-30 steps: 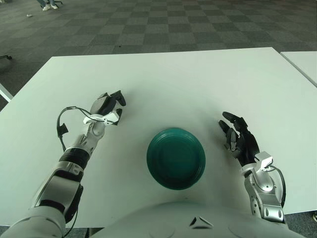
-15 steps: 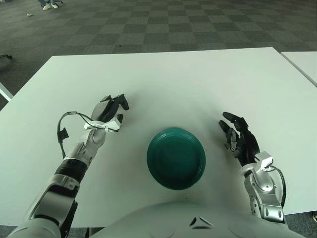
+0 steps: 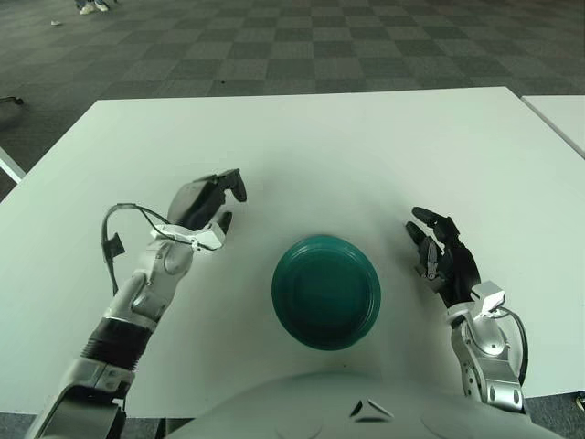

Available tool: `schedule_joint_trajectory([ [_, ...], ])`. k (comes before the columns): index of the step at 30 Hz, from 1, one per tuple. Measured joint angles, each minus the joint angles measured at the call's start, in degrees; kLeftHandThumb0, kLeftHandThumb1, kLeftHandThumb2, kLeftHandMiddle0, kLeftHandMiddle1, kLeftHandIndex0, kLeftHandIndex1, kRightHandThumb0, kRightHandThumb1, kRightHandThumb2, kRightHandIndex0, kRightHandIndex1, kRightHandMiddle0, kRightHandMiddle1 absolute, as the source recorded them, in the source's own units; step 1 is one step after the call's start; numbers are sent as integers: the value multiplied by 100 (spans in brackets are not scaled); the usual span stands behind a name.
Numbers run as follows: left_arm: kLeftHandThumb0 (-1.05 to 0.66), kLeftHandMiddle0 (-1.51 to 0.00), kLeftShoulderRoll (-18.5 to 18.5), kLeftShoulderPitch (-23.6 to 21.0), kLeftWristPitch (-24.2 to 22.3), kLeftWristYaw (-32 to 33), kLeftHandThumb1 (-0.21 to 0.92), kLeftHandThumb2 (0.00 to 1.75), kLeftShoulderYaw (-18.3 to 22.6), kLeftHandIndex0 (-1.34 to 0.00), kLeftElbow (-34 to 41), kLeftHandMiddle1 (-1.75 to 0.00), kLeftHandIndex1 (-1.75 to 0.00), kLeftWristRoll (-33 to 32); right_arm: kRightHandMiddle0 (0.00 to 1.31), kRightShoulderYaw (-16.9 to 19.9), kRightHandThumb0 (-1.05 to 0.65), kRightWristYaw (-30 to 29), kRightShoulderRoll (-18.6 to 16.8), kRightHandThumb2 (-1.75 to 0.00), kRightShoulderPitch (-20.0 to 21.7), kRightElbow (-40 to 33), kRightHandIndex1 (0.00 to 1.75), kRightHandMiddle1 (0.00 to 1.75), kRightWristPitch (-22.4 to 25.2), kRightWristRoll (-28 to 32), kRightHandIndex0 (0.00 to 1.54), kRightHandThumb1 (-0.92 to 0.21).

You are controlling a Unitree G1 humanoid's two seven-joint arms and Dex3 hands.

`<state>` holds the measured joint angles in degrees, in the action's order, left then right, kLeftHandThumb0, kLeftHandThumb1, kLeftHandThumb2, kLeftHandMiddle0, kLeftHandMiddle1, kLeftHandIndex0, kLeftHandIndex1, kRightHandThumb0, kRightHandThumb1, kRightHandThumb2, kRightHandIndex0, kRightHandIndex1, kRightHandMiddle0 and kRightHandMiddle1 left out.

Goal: Put the charger into the plate.

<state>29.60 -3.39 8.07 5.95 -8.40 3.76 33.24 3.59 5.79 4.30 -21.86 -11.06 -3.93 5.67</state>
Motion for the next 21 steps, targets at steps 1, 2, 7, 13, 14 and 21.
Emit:
schedule_joint_trajectory([
  [1,0,-82,20,-2,-10,-16,1,167,56,-63,150,-174,-175,22,0,-5,-77,-1,-3,-77,1,4,6,87,-1,-1,36,-92],
  [2,0,-82,34,-2,-33,-45,1,168,105,-63,287,-174,-175,48,0,-9,-77,0,-6,-77,4,12,6,87,-7,-2,36,-92],
  [7,0,-85,50,84,-141,-259,-3,171,222,-66,887,-175,-175,219,0,-17,-77,1,-16,-79,8,107,6,85,-75,-11,35,-92],
  [13,0,-86,65,166,-123,-405,-4,173,244,-67,1247,-175,-174,478,0,-22,-77,10,-17,-79,6,159,6,84,-176,-16,36,-92],
  [14,0,-86,68,167,-120,-420,-4,173,258,-67,1286,-175,-174,531,0,-23,-77,11,-17,-79,7,172,6,85,-188,-15,36,-92],
  [21,0,-86,72,177,-133,-652,-4,173,361,-67,1639,-175,-174,647,0,-27,-77,15,-26,-79,8,213,7,87,-230,-2,37,-92],
])
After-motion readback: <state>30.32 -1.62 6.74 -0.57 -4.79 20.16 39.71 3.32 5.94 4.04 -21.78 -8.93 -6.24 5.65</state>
